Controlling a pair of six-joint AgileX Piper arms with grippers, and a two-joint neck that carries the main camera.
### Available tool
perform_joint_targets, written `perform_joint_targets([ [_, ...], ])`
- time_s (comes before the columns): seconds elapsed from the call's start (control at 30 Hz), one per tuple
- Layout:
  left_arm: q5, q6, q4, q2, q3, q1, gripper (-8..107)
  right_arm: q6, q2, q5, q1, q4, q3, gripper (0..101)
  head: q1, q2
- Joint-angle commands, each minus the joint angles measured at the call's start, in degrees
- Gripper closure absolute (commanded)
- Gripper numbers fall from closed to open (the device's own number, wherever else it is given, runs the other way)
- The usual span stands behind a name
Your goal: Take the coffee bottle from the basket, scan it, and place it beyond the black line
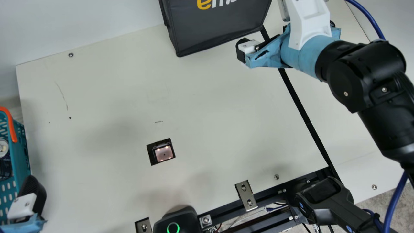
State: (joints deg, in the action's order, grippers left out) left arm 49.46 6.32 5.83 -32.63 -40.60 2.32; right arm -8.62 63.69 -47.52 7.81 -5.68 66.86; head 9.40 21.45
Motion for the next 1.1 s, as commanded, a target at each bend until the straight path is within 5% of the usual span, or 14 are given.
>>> perform_joint_targets([
  [0.0, 0.0, 0.0, 0.0, 0.0, 0.0, 0.0, 9, 0.1, -0.7, -0.5, 0.1, -0.2, -0.1, 10, -1.5, 0.1],
  [0.33, 0.0, 0.0, 0.0, 0.0, 0.0, 0.0, 9, 0.0, -4.1, -3.3, 0.4, -0.3, 0.3, 10, -1.5, 0.1],
  [0.97, 13.5, -2.5, -2.9, -7.2, -19.0, -2.6, 9, 10.9, -21.1, -22.0, -7.1, 4.9, 2.9, 10, -1.5, -19.9],
  [1.07, 15.6, -2.9, -3.4, -8.3, -22.0, -3.1, 9, 10.4, -20.4, -20.8, -7.0, 5.2, 2.9, 10, -1.5, -19.9],
])
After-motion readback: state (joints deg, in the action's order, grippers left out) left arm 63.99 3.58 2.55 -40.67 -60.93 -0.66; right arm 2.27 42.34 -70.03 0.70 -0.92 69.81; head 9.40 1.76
